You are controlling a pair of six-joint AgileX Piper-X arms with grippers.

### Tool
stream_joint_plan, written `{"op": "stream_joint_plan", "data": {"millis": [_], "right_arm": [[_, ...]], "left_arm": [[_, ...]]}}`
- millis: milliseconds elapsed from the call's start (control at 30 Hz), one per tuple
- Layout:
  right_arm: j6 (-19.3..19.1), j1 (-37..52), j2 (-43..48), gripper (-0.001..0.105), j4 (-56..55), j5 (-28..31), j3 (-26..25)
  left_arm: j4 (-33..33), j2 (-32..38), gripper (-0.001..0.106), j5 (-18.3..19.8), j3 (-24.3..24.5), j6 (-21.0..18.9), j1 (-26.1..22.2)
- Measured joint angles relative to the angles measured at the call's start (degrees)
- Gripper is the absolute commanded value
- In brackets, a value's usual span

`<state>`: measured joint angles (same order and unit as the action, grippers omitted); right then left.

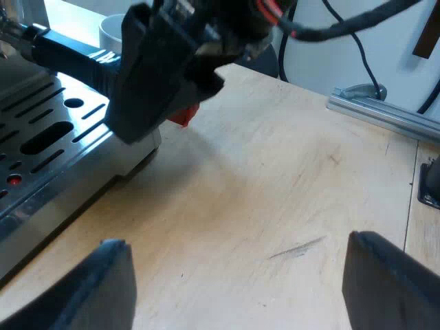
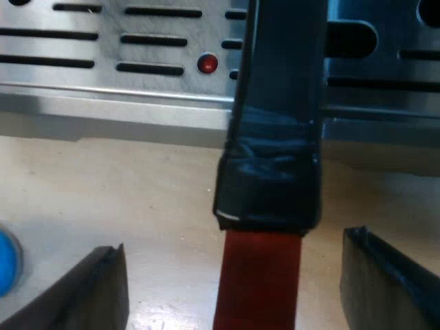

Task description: Grind coffee beans and then tamp

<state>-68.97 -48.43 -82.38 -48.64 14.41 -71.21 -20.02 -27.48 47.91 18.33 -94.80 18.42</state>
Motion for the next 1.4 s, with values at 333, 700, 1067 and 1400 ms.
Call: {"op": "stream_joint_plan", "data": {"millis": [333, 700, 1067, 1400], "right_arm": [[0.8, 0.0, -2.6, 0.066, 0.5, 0.0, 0.1], [2.3, 0.3, -2.9, 0.065, 0.5, 0.0, 0.1], [2.4, 0.6, -2.9, 0.046, 0.6, 0.0, 0.1], [2.5, 0.6, -2.9, 0.039, 0.6, 0.0, 0.1]], "left_arm": [[0.0, 0.0, 0.065, 0.0, 0.0, 0.0, 0.0], [0.0, 0.0, 0.065, 0.0, 0.0, 0.0, 0.0], [0.0, 0.0, 0.065, 0.0, 0.0, 0.0, 0.0], [0.0, 0.0, 0.065, 0.0, 0.0, 0.0, 0.0]]}}
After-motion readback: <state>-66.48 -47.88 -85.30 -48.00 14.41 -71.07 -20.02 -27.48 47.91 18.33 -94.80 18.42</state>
